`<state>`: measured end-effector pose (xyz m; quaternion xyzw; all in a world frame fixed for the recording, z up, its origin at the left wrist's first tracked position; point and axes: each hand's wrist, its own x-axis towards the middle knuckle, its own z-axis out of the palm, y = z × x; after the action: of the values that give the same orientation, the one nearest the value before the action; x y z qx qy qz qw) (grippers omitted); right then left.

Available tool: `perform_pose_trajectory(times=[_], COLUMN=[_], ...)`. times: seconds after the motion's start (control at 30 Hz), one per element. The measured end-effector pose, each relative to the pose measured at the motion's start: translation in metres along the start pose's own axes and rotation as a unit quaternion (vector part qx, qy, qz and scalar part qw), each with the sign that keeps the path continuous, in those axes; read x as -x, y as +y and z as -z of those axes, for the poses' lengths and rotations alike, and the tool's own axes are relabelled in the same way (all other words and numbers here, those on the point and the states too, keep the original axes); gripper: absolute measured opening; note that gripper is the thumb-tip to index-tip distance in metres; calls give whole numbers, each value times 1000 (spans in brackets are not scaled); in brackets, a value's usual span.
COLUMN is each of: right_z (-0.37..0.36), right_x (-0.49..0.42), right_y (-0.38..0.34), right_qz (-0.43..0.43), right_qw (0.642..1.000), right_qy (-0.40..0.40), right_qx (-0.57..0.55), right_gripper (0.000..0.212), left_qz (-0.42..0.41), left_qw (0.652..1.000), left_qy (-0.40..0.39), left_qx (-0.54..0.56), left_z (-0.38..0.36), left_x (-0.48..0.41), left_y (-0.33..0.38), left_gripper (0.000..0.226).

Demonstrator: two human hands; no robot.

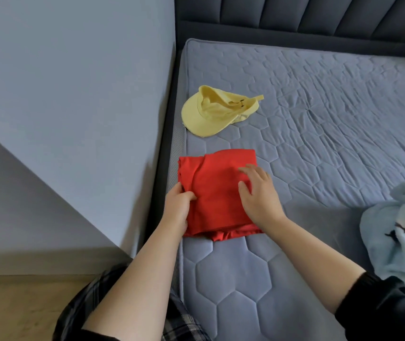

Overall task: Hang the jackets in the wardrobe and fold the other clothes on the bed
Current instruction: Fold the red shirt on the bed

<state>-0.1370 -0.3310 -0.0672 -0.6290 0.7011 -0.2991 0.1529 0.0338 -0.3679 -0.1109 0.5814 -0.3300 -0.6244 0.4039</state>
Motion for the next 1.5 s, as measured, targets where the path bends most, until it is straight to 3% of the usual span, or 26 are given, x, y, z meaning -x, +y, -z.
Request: perform_pose_trajectory(times=[0.17,0.3,0.4,0.5,0.8,0.93,1.1,1.13,1.2,1.27,1.33,1.43,1.5], right_z=[-26,-47,-65,-83,-98,-101,-103,-104,-104,-104,-104,-103,-102], right_x=[-14,-36,-37,-27,-24,-24,-25,-25,-26,-26,-26,-26,-27], right_y=[6,3,9,16,19,21,23,23,23,23,23,24,26], right_qz=[-51,-47,-26,-36,-33,-33,-31,-32,-34,-34,-35,-35,-32], right_qw=[985,983,976,975,972,973,975,975,975,976,977,977,978], right_qy=[-92,-42,-60,-66,-41,-29,-24,-26,-29,-30,-31,-35,-41], right_qx=[135,170,207,211,230,226,220,219,216,212,209,206,201], right_gripper=[55,61,63,66,68,69,69,69,69,69,70,69,66], left_qz=[-59,-109,-165,-198,-148,-208,-99,-111,-212,-334,-389,-351,-329], left_qw=[977,959,944,932,934,925,959,951,913,871,866,890,871], left_qy=[84,166,203,202,198,196,224,231,250,235,170,47,-9], left_qx=[-189,-201,-203,-227,-257,-251,-141,-174,-242,-272,-263,-288,-364], left_z=[3,5,4,1,-3,0,9,6,2,-3,-9,-19,-21], left_x=[2,-7,-16,-28,-67,-80,-91,-87,-76,-64,-55,-49,-52], left_y=[1,8,16,17,15,23,22,22,27,36,39,25,5], left_gripper=[8,48,38,22,28,22,22,17,11,18,24,32,37])
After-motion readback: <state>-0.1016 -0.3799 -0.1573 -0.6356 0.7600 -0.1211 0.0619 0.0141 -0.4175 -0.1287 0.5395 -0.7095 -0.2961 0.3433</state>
